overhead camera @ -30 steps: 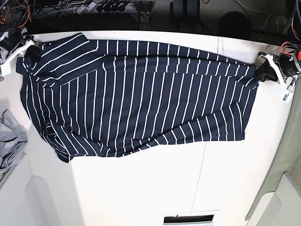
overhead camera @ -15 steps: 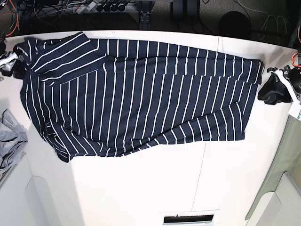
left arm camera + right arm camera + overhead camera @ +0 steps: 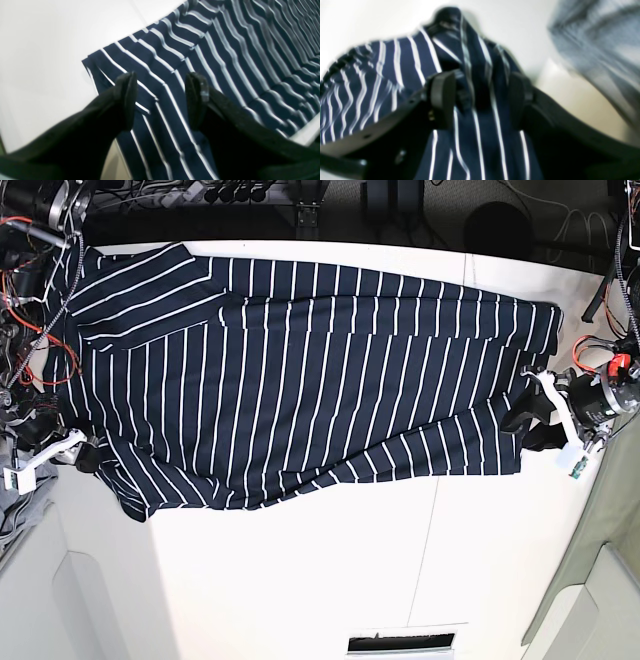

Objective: Layout the t-shirt on the table in an organized manner, then fold the t-shirt properly
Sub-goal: 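Release the shirt and regrasp its side edge with both grippers, then fold the grasped side edge over the shirt with both grippers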

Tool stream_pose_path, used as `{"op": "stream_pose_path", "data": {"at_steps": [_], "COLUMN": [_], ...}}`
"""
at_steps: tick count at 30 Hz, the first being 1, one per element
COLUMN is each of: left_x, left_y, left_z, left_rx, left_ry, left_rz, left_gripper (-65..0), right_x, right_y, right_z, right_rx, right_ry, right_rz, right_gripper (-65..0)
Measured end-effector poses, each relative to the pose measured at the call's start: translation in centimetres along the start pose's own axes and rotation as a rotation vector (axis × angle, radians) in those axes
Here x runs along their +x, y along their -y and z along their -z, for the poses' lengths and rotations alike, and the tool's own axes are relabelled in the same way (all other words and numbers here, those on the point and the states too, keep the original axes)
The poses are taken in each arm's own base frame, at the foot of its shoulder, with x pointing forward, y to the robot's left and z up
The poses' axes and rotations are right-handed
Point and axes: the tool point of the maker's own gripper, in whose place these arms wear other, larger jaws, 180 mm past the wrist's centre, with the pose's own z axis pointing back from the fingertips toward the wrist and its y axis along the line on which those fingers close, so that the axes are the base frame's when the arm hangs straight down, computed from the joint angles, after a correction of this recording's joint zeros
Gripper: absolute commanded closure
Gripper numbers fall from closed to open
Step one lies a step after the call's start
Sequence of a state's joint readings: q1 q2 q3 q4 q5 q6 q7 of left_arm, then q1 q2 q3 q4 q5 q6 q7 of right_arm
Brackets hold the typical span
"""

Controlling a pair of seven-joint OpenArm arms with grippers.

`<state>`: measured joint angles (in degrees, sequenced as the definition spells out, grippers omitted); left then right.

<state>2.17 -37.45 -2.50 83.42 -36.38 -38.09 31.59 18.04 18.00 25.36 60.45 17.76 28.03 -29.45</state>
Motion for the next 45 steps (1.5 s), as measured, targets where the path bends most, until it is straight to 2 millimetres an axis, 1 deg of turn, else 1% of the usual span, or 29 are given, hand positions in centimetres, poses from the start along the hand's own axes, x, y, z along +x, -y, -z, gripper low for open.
{"op": "stream_pose_path", "data": {"at_steps": [2, 4, 7, 9, 11, 13, 14, 15, 19, 20, 21, 22, 25, 26, 28, 31, 34, 36, 38, 40, 42, 45], "left_x": [-0.9, -1.2, -1.0, -1.4, -2.7, -4.3, -4.7, -4.6, -4.2, -4.2, -4.3, -4.3, -4.4, -4.4, -4.4, -4.2, -2.7, -1.3, -0.4, -0.4, -0.8, -1.6], "left_y": [-1.0, -2.0, -3.2, -3.8, -4.0, -3.9, -3.7, -3.7, -4.4, -4.6, -4.6, -4.5, -4.0, -4.0, -4.1, -4.3, -4.6, -5.1, -5.6, -6.1, -6.5, -7.4], "left_z": [1.2, 2.4, 4.4, 5.4, 6.3, 7.0, 7.2, 7.2, 6.9, 6.8, 6.8, 6.8, 7.1, 7.1, 7.1, 6.8, 6.0, 5.1, 4.1, 3.3, 2.7, 1.8], "left_rx": [0.015, 0.029, 0.038, 0.042, 0.047, 0.049, 0.046, 0.043, 0.057, 0.060, 0.061, 0.060, 0.049, 0.049, 0.051, 0.052, 0.029, 0.016, 0.010, 0.012, 0.019, 0.040], "left_ry": [-0.032, -0.038, -0.023, -0.025, -0.046, -0.088, -0.096, -0.089, -0.086, -0.088, -0.089, -0.091, -0.098, -0.100, -0.100, -0.098, -0.072, -0.053, -0.045, -0.062, -0.073, -0.100], "left_rz": [-0.031, -0.091, -0.190, -0.257, -0.319, -0.360, -0.375, -0.384, -0.372, -0.369, -0.369, -0.368, -0.373, -0.372, -0.371, -0.361, -0.347, -0.348, -0.344, -0.335, -0.336, -0.326], "left_gripper": [-33.1, -33.1, -33.1, -33.1, -33.1, -33.1, -33.1, -33.1, -33.1, -32.9, -31.3, -26.7, -4.7, 0.0, 0.0, 0.0, 0.0, 0.0, 0.0, 0.0, 0.0, 0.0], "right_x": [-0.4, -1.3, -2.2, -2.3, -2.8, -3.3, -3.4, -3.4, -3.3, -3.3, -3.3, -3.2, -3.3, -3.3, -3.3, -3.1, -1.9, -0.9, 0.0, 0.4, -0.3, -2.1], "right_y": [-0.2, -0.5, -1.5, -1.9, -1.7, -1.3, -1.3, -1.3, -1.4, -1.4, -1.4, -1.4, -1.5, -1.5, -1.7, -2.7, -3.2, -3.6, -3.8, -4.0, -4.1, -4.2], "right_z": [1.2, 2.0, 2.8, 3.0, 3.0, 3.0, 2.9, 2.9, 3.0, 3.0, 3.0, 3.0, 3.0, 3.0, 3.0, 2.9, 2.5, 1.9, 1.1, -0.1, -1.5, -3.6], "right_rx": [0.000, 0.004, 0.020, 0.029, 0.023, 0.014, 0.013, 0.014, 0.016, 0.016, 0.016, 0.016, 0.017, 0.019, 0.029, 0.087, 0.109, 0.129, 0.135, 0.143, 0.151, 0.173], "right_ry": [-0.032, -0.073, -0.107, -0.103, -0.118, -0.132, -0.135, -0.137, -0.131, -0.131, -0.131, -0.131, -0.131, -0.131, -0.130, -0.123, -0.107, -0.106, -0.107, -0.094, -0.106, -0.118], "right_rz": [0.020, 0.029, 0.009, 0.014, 0.009, 0.010, 0.010, 0.010, 0.012, 0.012, 0.012, 0.012, 0.012, 0.013, 0.007, -0.021, -0.018, -0.020, -0.041, -0.056, -0.065, -0.074], "right_gripper": [-33.4, -33.4, -33.4, -33.4, -33.4, -33.4, -33.4, -33.4, -33.3, -32.2, -29.3, -24.7, -7.4, -0.9, 0.0, 0.0, 0.0, 0.0, 0.0, 0.0, 0.0, 0.0]}}
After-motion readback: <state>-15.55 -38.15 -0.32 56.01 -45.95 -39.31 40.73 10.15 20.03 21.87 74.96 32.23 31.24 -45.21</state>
